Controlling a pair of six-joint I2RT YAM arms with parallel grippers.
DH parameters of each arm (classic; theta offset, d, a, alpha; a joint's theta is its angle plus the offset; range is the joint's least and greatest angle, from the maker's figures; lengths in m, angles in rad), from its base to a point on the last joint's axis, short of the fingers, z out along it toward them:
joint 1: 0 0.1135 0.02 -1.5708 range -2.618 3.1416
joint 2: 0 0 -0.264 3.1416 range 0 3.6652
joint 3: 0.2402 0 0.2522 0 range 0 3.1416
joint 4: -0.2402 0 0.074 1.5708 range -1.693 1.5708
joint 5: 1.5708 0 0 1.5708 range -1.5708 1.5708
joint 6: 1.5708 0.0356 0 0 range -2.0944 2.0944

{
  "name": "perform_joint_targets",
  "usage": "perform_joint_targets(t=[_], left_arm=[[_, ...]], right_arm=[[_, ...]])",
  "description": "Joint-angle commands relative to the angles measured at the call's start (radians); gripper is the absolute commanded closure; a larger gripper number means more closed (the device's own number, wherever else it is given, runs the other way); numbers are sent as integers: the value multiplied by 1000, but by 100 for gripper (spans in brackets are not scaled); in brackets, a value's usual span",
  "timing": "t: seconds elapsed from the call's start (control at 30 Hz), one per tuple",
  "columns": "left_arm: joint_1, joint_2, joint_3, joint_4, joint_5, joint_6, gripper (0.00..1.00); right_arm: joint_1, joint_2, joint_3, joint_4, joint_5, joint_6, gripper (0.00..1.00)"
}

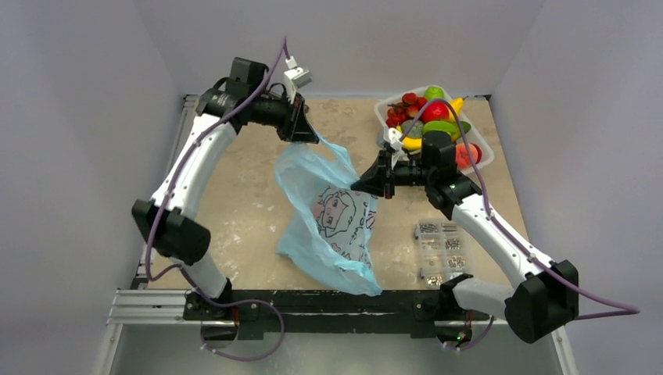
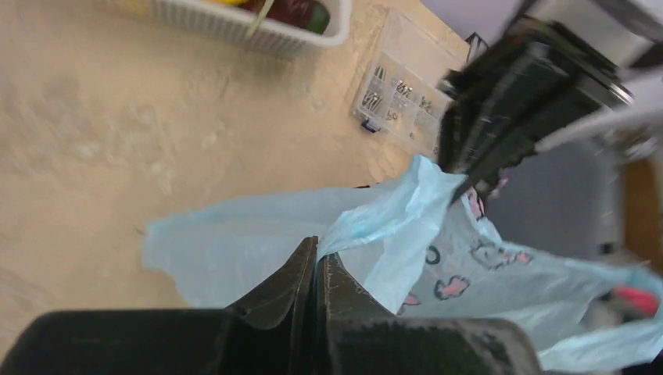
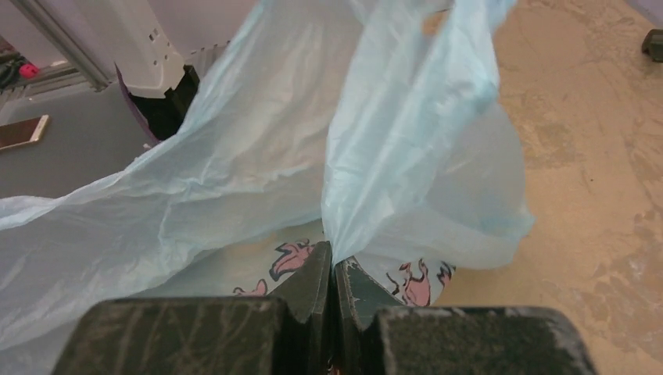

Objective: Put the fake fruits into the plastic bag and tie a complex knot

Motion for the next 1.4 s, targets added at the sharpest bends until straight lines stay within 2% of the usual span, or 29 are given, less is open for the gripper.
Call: perform_joint_targets(t=[0.0, 0.1, 0.23, 0.27, 0.37, 0.4, 0.47, 0.53, 0.6, 0.73, 0.9, 1.03, 1.2, 1.37], left_arm=[[93, 183, -52, -11, -7, -571, 100], [144, 216, -133, -11, -18, -604, 100], [195, 262, -205, 2, 38, -607, 100], [197, 270, -194, -1, 48, -593, 95], [199, 289, -87, -44, 56, -496, 51], [203, 297, -17, -86, 39, -447, 43], [231, 293, 115, -150, -6, -354, 31], [291, 228, 142, -80, -46, -366, 22], [347, 120, 86, 41, -123, -420, 21], [371, -138, -120, 168, -296, -491, 1], [201, -332, -303, 61, -464, -619, 0], [55, -393, -368, 60, -543, -630, 0], [-28, -329, -389, 11, -716, -684, 0], [-97, -237, -359, 1, -718, -694, 0]], right_arm=[[1, -34, 46, -60, -13, -145, 100], [0, -62, 44, -57, -11, -153, 100], [-1, -98, 6, 7, 37, -78, 100], [-1, -107, -16, 59, 53, -30, 100], [-4, -109, -76, 212, 141, 185, 100], [-6, -104, -91, 251, 168, 255, 100], [-8, -94, -104, 278, 279, 365, 100], [-23, -82, -116, 308, 358, 473, 100], [-38, -71, -119, 318, 441, 573, 100], [-39, -66, -106, 322, 554, 715, 100], [-37, -48, -87, 328, 645, 836, 100], [-24, -28, -71, 340, 649, 858, 100], [-6, -15, -54, 359, 626, 842, 100], [5, -10, -42, 367, 627, 821, 100]])
